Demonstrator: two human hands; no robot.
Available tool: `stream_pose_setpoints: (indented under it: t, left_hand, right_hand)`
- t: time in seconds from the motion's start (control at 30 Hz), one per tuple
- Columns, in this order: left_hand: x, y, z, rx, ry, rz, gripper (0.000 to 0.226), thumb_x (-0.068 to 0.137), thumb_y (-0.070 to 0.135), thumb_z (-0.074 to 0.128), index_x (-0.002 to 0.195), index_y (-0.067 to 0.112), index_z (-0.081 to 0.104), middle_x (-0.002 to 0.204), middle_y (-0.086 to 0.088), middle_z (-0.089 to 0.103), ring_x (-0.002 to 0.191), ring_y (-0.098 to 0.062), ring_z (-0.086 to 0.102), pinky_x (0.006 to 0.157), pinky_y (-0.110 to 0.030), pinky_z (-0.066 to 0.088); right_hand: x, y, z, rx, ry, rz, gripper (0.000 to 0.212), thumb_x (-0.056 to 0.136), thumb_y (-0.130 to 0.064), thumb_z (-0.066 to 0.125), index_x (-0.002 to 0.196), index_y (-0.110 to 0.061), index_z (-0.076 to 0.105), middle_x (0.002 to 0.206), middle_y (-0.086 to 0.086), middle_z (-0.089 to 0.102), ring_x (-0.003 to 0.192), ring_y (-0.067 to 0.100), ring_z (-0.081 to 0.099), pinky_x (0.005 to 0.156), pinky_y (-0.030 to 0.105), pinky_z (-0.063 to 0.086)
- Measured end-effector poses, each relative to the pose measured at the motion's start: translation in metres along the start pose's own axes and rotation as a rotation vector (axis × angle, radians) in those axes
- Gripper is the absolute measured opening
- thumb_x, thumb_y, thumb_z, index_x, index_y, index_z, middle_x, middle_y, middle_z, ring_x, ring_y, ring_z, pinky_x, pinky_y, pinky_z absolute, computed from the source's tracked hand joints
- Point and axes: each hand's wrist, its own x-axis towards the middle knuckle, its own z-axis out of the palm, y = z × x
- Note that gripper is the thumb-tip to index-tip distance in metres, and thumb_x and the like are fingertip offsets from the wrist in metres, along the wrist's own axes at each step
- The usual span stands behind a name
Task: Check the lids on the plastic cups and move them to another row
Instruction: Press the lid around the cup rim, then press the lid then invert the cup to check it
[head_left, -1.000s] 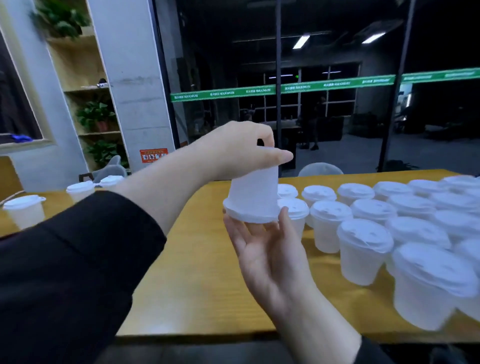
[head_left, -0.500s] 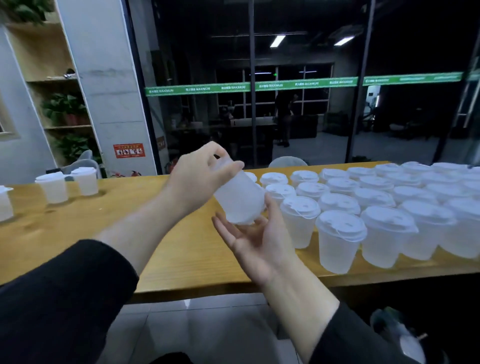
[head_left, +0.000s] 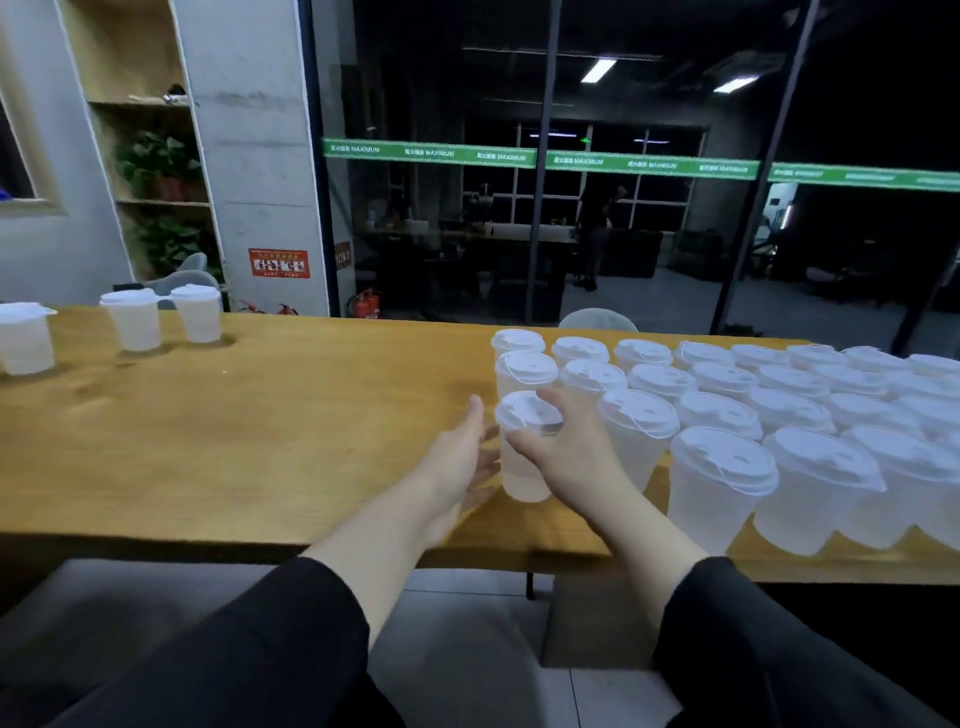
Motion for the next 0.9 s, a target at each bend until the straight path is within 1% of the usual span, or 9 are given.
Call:
stream_pose_setpoints:
  t: [0.1,0.13,0.27,0.37,0.43,0.5,0.63,0.7,0.9]
  left_hand:
    - [-0.003,0.001,0.004,-0.066,0.088,0.004,0.06,0.103,0.068,0.031,0.129,0.025,0.063,0.121,-0.003,0.07,0.116,-0.022,0.066,0.108,-0.048,0.051]
    - [-0.004,0.002,0.005,-0.071,0.125,0.015,0.059,0.104,0.067,0.033,0.132,0.024,0.061,0.122,-0.005,0.069,0.11,-0.024,0.069,0.102,-0.047,0.056]
    - [-0.006,0.002,0.006,-0.131,0.151,0.035,0.064,0.104,0.064,0.036,0.146,0.019,0.052,0.136,-0.016,0.064,0.101,-0.027,0.074,0.082,-0.038,0.064]
    - [-0.007,0.006,0.011,-0.153,0.09,0.042,0.064,0.105,0.063,0.035,0.151,0.02,0.048,0.145,-0.017,0.058,0.111,-0.028,0.071,0.09,-0.039,0.062]
    - [-0.007,0.009,0.015,-0.156,0.063,0.043,0.063,0.105,0.062,0.035,0.151,0.021,0.048,0.147,-0.014,0.057,0.119,-0.029,0.067,0.096,-0.041,0.059]
    - [-0.006,0.011,0.013,-0.101,0.144,0.112,0.053,0.106,0.06,0.036,0.139,0.023,0.056,0.135,-0.004,0.062,0.114,-0.023,0.067,0.094,-0.04,0.059]
    - [-0.005,0.017,-0.021,-0.022,0.447,0.299,0.039,0.108,0.05,0.041,0.105,0.02,0.067,0.104,0.0,0.074,0.095,-0.017,0.073,0.09,-0.046,0.061]
    - [-0.004,0.023,-0.054,-0.017,0.538,0.303,0.035,0.109,0.047,0.042,0.096,0.024,0.065,0.097,0.001,0.074,0.091,-0.018,0.073,0.089,-0.05,0.061]
    - [0.016,0.054,-0.191,0.048,0.808,0.338,0.038,0.108,0.047,0.041,0.095,0.021,0.065,0.096,0.0,0.073,0.091,-0.025,0.072,0.086,-0.055,0.06]
  right_hand:
    - [-0.003,0.005,-0.002,-0.083,0.041,-0.054,0.062,0.089,-0.033,0.076,0.143,-0.014,0.053,0.145,0.001,0.053,0.132,0.015,0.046,0.099,0.017,0.03]
    - [-0.006,0.007,-0.003,-0.094,0.09,-0.069,0.06,0.09,-0.035,0.075,0.142,-0.015,0.054,0.143,0.0,0.054,0.132,0.015,0.046,0.097,0.017,0.029]
    - [-0.025,0.013,-0.003,0.13,0.221,0.039,0.041,0.101,-0.043,0.055,0.135,-0.02,0.058,0.128,-0.008,0.059,0.123,0.012,0.055,0.099,0.029,0.041]
    - [-0.03,0.009,-0.003,0.34,0.179,0.119,0.05,0.094,-0.06,0.045,0.129,-0.029,0.063,0.124,-0.013,0.066,0.12,0.01,0.061,0.103,0.044,0.052]
    - [-0.029,0.003,-0.008,0.401,0.19,0.132,0.031,0.095,-0.055,0.045,0.11,-0.038,0.066,0.113,-0.015,0.069,0.115,0.012,0.063,0.103,0.049,0.052]
    - [-0.029,0.0,-0.015,0.444,0.244,0.121,0.015,0.102,-0.038,0.048,0.095,-0.037,0.062,0.102,-0.017,0.066,0.109,0.015,0.065,0.1,0.051,0.054]
    - [-0.027,-0.011,-0.021,0.444,0.299,0.064,0.021,0.104,-0.034,0.052,0.123,-0.03,0.062,0.114,-0.01,0.069,0.105,0.013,0.068,0.085,0.043,0.062]
    - [-0.018,-0.024,-0.01,0.48,0.201,0.034,0.017,0.106,-0.028,0.052,0.119,-0.027,0.063,0.11,-0.007,0.071,0.099,0.013,0.071,0.077,0.037,0.064]
    - [0.029,-0.079,0.075,0.464,-0.058,-0.022,0.017,0.106,-0.021,0.053,0.112,-0.023,0.069,0.107,-0.003,0.073,0.093,0.014,0.073,0.067,0.035,0.062]
